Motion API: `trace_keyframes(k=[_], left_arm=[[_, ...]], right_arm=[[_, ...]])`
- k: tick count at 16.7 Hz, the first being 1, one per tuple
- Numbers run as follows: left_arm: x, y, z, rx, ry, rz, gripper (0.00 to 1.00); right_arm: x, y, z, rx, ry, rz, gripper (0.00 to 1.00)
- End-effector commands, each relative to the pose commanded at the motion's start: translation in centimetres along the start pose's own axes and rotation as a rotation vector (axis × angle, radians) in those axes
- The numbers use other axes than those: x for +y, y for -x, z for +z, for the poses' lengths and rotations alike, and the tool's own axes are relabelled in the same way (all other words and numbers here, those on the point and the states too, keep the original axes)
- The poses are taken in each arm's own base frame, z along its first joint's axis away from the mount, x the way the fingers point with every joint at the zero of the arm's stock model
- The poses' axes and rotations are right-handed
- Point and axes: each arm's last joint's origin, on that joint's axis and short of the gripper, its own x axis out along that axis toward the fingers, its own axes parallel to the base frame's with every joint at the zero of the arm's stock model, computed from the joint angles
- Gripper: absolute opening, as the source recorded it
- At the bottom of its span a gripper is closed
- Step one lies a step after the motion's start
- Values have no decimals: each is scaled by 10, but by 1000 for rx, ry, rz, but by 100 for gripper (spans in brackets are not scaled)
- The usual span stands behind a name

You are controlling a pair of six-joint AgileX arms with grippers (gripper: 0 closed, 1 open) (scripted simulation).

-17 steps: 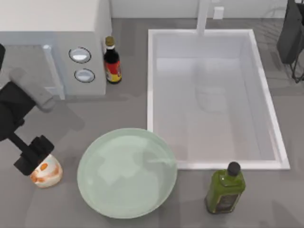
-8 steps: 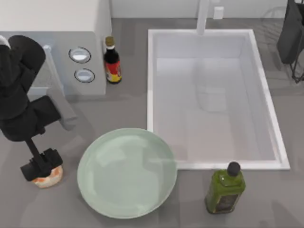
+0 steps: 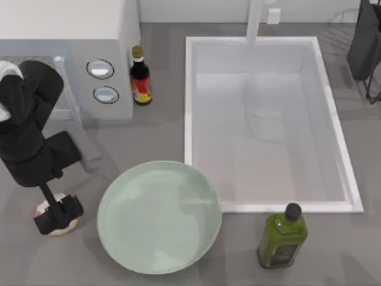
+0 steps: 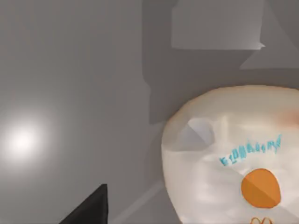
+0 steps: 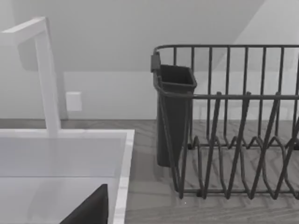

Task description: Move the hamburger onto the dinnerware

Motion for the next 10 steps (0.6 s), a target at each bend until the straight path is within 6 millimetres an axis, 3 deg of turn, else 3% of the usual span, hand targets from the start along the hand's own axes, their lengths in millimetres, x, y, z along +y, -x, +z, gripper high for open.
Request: trace_keyframes(k=[5,10], left_arm=[[-1,-46,-1,-4,0,4,100],[-2,-50,-1,-1,-1,1,100]], right_arm=[[0,0,0,0,0,0,100],[0,0,0,0,0,0,100]])
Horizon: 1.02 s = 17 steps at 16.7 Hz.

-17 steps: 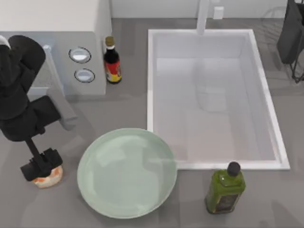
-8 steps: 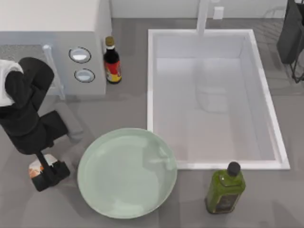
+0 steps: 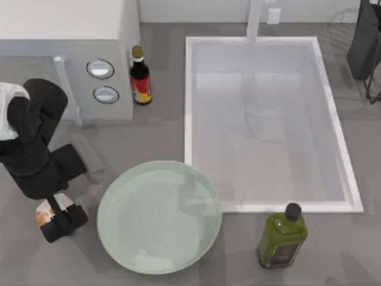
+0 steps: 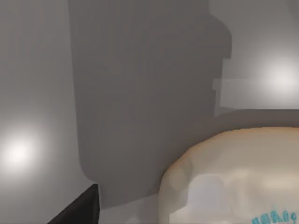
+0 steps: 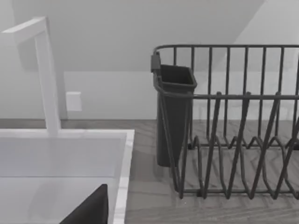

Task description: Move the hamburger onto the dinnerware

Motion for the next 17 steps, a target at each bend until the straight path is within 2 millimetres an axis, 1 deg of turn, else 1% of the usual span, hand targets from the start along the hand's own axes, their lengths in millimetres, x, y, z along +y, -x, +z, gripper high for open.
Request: trace_keyframes(k=[13,14,17], left_arm=[[0,0,0,0,0,0,2],[0,0,0,0,0,0,0],[0,0,0,0,0,0,0]], right_arm=[[0,0,0,0,0,0,100],[0,0,0,0,0,0,100],[0,0,0,0,0,0,100]])
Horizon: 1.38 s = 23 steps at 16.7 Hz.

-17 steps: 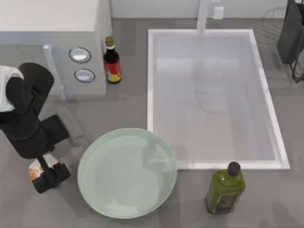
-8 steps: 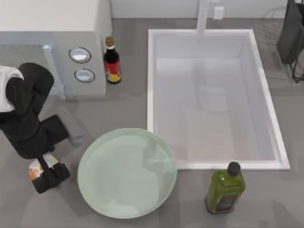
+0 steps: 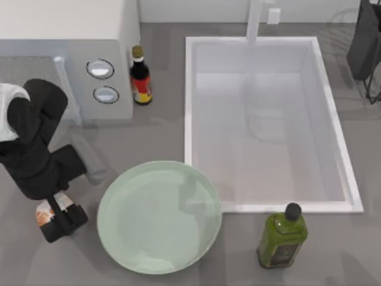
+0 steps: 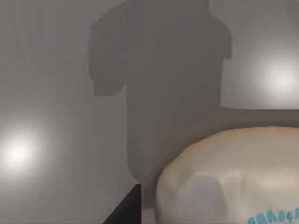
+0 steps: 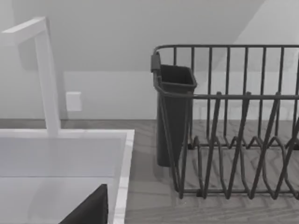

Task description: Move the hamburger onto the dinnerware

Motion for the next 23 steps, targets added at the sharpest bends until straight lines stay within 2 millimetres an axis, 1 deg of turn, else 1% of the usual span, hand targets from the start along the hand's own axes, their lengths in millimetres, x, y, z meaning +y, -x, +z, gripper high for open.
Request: trace_keyframes(k=[4,5,7,9,14,16,18,23], left_arm=[[0,0,0,0,0,0,0],[0,22,0,-29,8,2,0],[1,26,1,-32,4,4,0],[4,41,4,-36,4,8,0],[2,98,2,-14,6,-13,0],[0,116,1,-24,6,-4,0],[0,122,0,-29,8,2,0],[0,120,1,-26,-8,-1,0]], right_arm=[[0,0,0,0,0,0,100],[0,0,0,0,0,0,100],[0,0,0,0,0,0,100],[0,0,0,0,0,0,100],[0,0,0,0,0,0,100],[0,0,0,0,0,0,100],[0,0,0,0,0,0,100],[0,0,0,0,0,0,100]])
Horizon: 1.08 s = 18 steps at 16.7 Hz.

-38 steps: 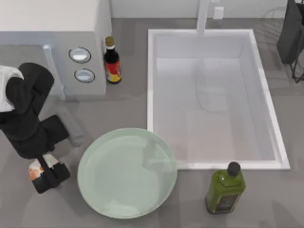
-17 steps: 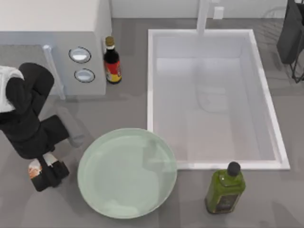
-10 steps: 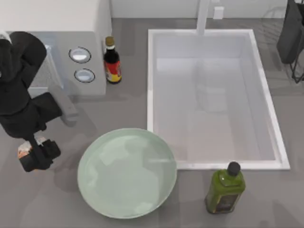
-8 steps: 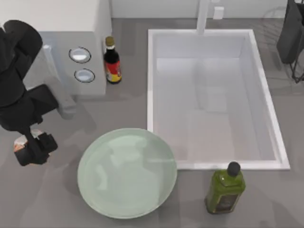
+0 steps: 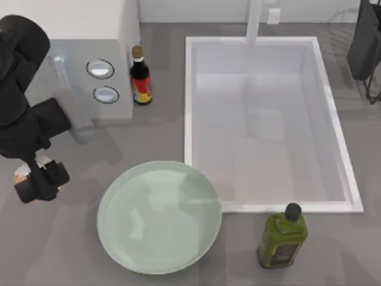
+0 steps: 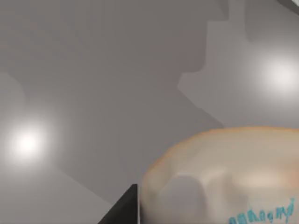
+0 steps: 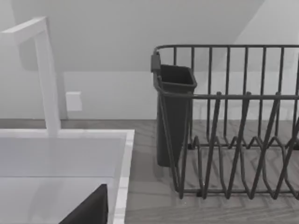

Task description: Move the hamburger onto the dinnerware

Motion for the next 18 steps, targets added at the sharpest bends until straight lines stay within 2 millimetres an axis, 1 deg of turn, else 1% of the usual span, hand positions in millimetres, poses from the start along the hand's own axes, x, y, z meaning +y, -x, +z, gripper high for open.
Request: trace_keyframes(k=[3,6,11,15,18], left_arm=[[-3,-1,11,5,-129,-6,0],[-9,-3,29,12,-372,-16,0],[-29,-12,64,26,-950,-52,0],[-53,-21,92,27,-1428,-89,0],[-71,-24,109,18,-1762,-97,0]], right_arm=[[0,0,0,0,0,0,100],[0,0,0,0,0,0,100],[0,0,0,0,0,0,100],[0,0,0,0,0,0,100],[0,0,0,0,0,0,100]])
